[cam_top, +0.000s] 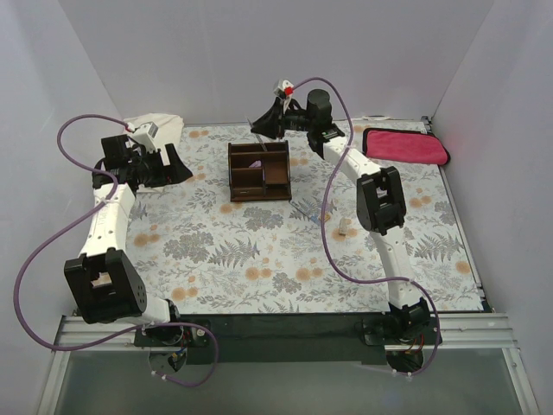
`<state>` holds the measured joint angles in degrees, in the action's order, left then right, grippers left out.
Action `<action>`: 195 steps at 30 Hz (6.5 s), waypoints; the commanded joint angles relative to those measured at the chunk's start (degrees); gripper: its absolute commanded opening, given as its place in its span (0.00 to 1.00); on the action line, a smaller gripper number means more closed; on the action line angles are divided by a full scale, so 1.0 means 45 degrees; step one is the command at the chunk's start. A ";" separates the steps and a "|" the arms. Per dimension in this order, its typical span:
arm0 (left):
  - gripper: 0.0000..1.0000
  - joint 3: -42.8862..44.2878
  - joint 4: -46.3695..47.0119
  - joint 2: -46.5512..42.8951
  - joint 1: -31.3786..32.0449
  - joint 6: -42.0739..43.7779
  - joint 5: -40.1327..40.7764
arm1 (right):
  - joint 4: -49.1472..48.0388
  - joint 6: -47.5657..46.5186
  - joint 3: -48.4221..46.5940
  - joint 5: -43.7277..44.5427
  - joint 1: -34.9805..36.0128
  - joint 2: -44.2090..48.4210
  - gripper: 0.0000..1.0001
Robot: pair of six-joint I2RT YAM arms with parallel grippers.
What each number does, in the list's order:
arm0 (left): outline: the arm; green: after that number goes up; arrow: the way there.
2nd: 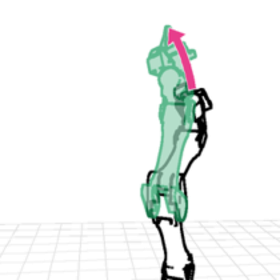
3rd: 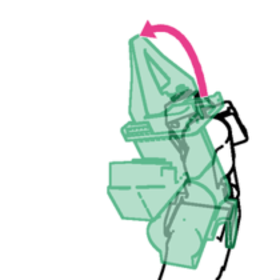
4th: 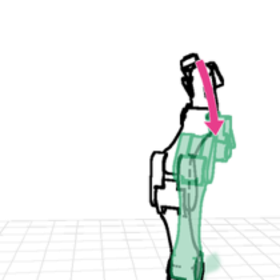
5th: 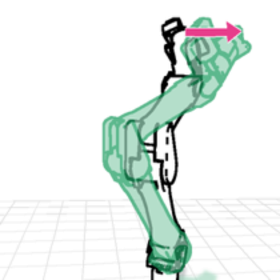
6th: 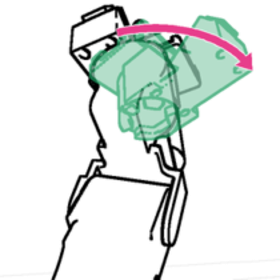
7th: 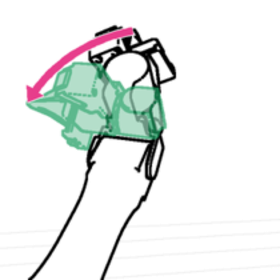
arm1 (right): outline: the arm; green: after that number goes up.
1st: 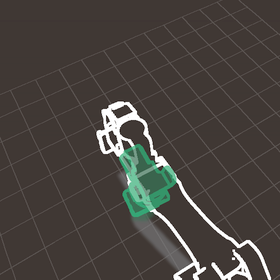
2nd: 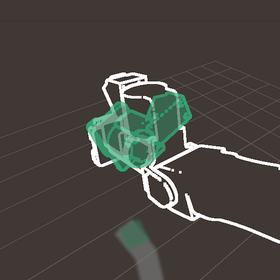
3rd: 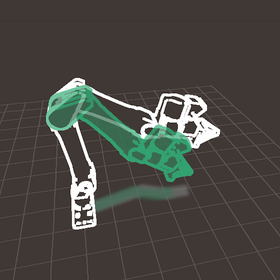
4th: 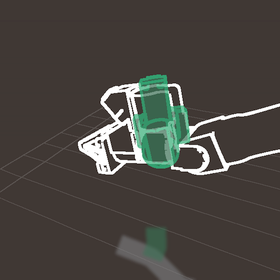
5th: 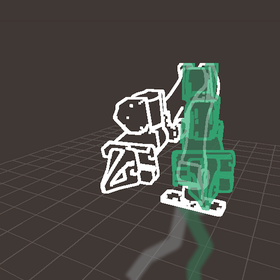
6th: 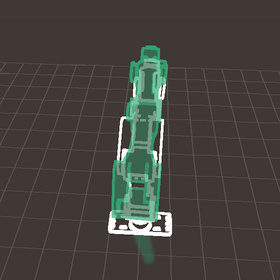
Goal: Sort the stationery into containers
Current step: Place the pen in the storage box, then pick up the pen from the center of the board, then place the pen in the storage box, then pick up the stationery from the center of the board.
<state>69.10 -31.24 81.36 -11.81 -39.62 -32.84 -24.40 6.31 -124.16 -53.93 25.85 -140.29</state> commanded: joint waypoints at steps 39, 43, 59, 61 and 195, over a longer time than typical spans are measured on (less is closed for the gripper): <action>0.79 -0.1039 0.0791 -0.2045 0.0047 -0.0083 0.0071 | 1.3508 -1.0328 0.6692 0.6340 0.0662 0.4829 0.49; 0.79 -0.1059 0.0752 -0.2104 0.0028 -0.0103 0.0110 | 1.3528 -1.0288 0.6809 0.6769 0.0897 0.4691 0.48; 0.80 -0.0883 0.0752 -0.1753 0.0028 -0.0122 0.0032 | 1.3470 -1.0171 0.6653 0.7922 0.1405 0.3657 0.38; 0.80 -0.0922 0.0772 -0.1752 0.0028 -0.0142 0.0032 | 1.3508 -1.0190 0.6751 0.8059 0.1502 0.3675 0.17; 0.80 -0.0395 0.1201 -0.0093 0.0047 -0.0455 -0.0164 | 1.4056 -0.5053 -0.1646 1.0403 -0.3262 -0.0797 0.62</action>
<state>66.83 -25.19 82.28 -11.81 -42.24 -34.30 39.31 -17.65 -128.22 -5.48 12.40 -142.17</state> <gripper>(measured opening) 0.796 0.632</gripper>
